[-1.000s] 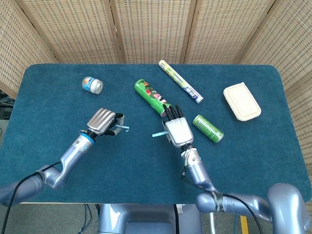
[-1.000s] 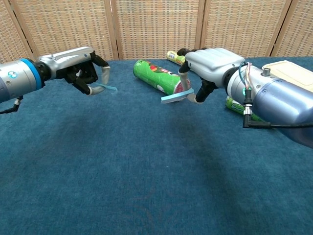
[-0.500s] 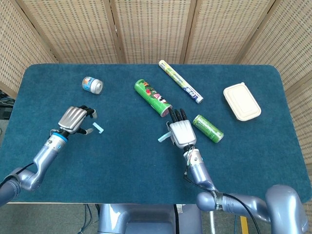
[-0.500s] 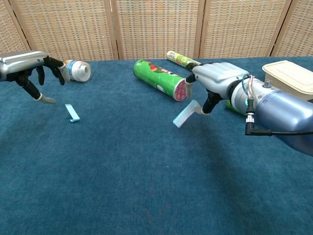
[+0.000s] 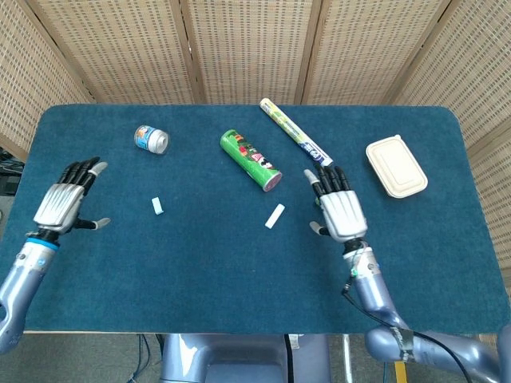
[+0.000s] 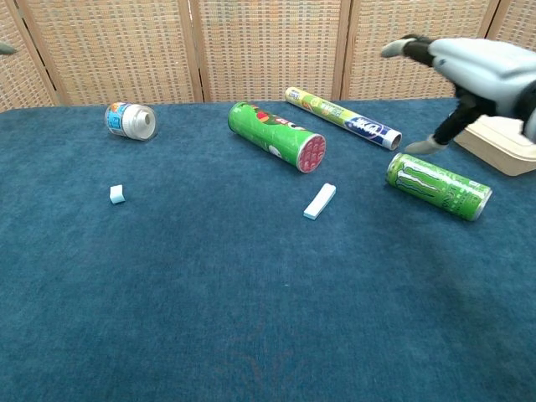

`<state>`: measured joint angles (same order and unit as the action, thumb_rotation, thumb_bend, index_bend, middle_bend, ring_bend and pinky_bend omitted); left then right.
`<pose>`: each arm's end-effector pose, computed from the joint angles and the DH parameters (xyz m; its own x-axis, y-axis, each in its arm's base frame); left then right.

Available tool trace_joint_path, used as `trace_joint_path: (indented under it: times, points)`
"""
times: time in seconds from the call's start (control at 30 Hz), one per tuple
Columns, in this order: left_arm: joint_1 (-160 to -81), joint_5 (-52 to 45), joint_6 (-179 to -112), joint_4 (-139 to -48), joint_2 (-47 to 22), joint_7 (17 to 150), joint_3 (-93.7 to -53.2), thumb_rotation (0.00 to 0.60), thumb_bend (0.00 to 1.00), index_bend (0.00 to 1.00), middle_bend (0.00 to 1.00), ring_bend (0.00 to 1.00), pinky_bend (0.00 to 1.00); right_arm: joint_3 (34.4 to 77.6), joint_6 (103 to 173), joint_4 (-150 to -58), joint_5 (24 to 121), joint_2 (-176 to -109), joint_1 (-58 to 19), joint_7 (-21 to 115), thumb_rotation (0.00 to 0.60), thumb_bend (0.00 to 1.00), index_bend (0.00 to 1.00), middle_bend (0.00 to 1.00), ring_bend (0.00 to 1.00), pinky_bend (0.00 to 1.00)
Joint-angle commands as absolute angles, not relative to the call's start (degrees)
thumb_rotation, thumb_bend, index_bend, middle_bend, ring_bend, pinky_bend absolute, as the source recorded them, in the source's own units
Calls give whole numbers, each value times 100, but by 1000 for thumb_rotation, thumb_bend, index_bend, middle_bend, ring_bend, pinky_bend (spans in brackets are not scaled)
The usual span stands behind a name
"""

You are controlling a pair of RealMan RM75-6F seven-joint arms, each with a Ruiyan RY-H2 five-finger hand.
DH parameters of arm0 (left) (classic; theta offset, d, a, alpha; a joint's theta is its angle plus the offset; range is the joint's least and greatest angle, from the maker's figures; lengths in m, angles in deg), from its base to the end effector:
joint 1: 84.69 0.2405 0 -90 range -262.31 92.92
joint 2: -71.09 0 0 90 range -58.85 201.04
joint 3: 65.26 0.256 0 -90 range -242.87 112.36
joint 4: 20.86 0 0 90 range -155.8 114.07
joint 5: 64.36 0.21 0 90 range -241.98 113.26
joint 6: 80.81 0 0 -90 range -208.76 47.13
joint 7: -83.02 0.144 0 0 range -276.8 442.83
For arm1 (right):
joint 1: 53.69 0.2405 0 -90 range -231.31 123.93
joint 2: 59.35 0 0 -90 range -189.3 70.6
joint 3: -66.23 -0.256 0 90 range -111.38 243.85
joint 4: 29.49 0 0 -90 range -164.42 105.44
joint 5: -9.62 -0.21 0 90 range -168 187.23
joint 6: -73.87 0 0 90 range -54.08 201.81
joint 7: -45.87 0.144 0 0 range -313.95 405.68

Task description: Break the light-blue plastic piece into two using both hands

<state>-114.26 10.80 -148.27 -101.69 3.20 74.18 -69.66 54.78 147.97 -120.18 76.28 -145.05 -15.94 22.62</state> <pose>-0.2749 0.3260 0.1377 0.3621 0.0862 0.9281 0.9236 -0.1678 -0.3447 -0.1491 -0.3358 0.0443 0.3796 0.0362 0.9245 -0.8878 -0.2667 0.3750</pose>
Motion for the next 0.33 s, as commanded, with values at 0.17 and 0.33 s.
trace_joint_path:
  times: [0.17,0.33]
  points:
    - [-9865,1097,-16508,-11063,864,7005,-6695,600,0,0,0,0,0,6619,15734,-10921,9261,-13380,-2905,4462,600,0,0,0,0,0]
    - [-9546,1220,-16764,-11042,862,6638,-6603,600,0,0,0,0,0,6754,16073,-10515,9441,-13393,-3247,4778,600,0,0,0,0,0]
